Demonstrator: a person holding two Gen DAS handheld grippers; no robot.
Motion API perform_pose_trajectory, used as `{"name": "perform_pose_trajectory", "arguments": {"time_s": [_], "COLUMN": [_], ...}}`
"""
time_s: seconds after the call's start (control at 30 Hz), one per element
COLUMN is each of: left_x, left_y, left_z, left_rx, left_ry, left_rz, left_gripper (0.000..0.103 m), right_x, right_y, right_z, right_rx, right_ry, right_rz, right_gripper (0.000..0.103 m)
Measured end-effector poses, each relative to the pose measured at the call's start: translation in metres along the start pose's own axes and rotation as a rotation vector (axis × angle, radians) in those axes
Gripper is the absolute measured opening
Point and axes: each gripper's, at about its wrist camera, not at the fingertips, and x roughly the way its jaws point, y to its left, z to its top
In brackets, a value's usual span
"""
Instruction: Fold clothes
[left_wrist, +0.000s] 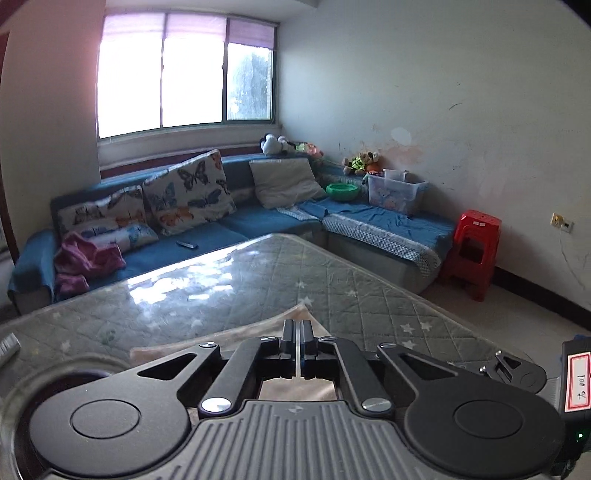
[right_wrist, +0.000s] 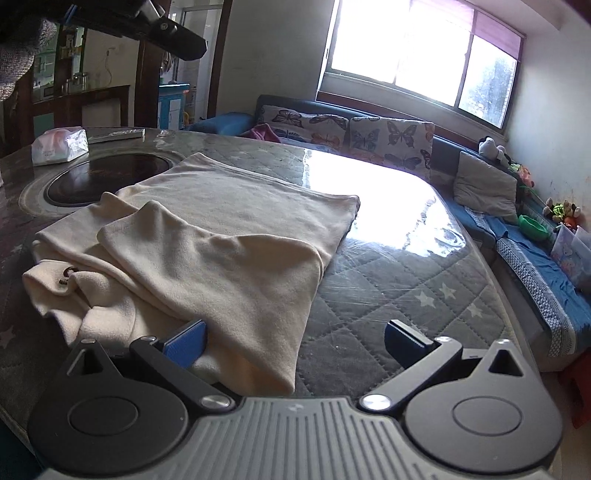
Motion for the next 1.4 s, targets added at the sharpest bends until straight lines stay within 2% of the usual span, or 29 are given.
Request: {"name": "perform_pose_trajectory", "arguments": {"time_s": [0.1,0.17,0.23,0.3,0.4,0.57,0.63,0.73,0.9,1.4], "left_x": [0.009,0.016,0.021,0.026,0.031,0.029,0.027,0.025,0.021,-0.014], "left_y": [0.015,0.025,0.033,0.038,0.042,0.039,0.036,0.032,0.026,0.020], "left_z": [-0.026,-0.047,-0.069,-0.085,-0.101,-0.098,-0.095,-0.090,-0.082,-0.015], "left_rx": [-0.053,-0.091,-0.124,-0.137,-0.164,-0.169,-0.166,-0.162,-0.155,-0.096], "left_ry": [0.082,0.143,0.200,0.238,0.279,0.270,0.260,0.245,0.218,0.039], "left_rz": [0.035,0.051,0.071,0.107,0.123,0.119,0.116,0.111,0.103,0.070], "left_gripper": [0.014,0.015,0.031,0.043,0.045,0.042,0.024,0.007,0.004,0.004], "right_x": [0.000,0.001,0.002,0.003,0.004,0.004,0.005,0.005,0.004,0.003], "right_y": [-0.004,-0.006,-0.006,-0.006,-0.005,-0.004,-0.003,-0.002,0.001,0.002], "right_z": [-0.001,-0.001,-0.001,-0.002,-0.003,-0.003,-0.003,-0.003,-0.002,-0.006], "right_rx": [0.010,0.014,0.014,0.015,0.015,0.014,0.013,0.011,0.002,-0.023], "right_ry": [0.000,0.002,0.004,0.008,0.009,0.010,0.010,0.008,0.001,0.001], "right_rz": [0.001,0.001,0.004,0.007,0.005,0.002,0.002,0.000,-0.002,-0.060], "right_gripper": [0.103,0.103,0.103,0.103,0.103,0.103,0.103,0.103,0.103,0.103]}}
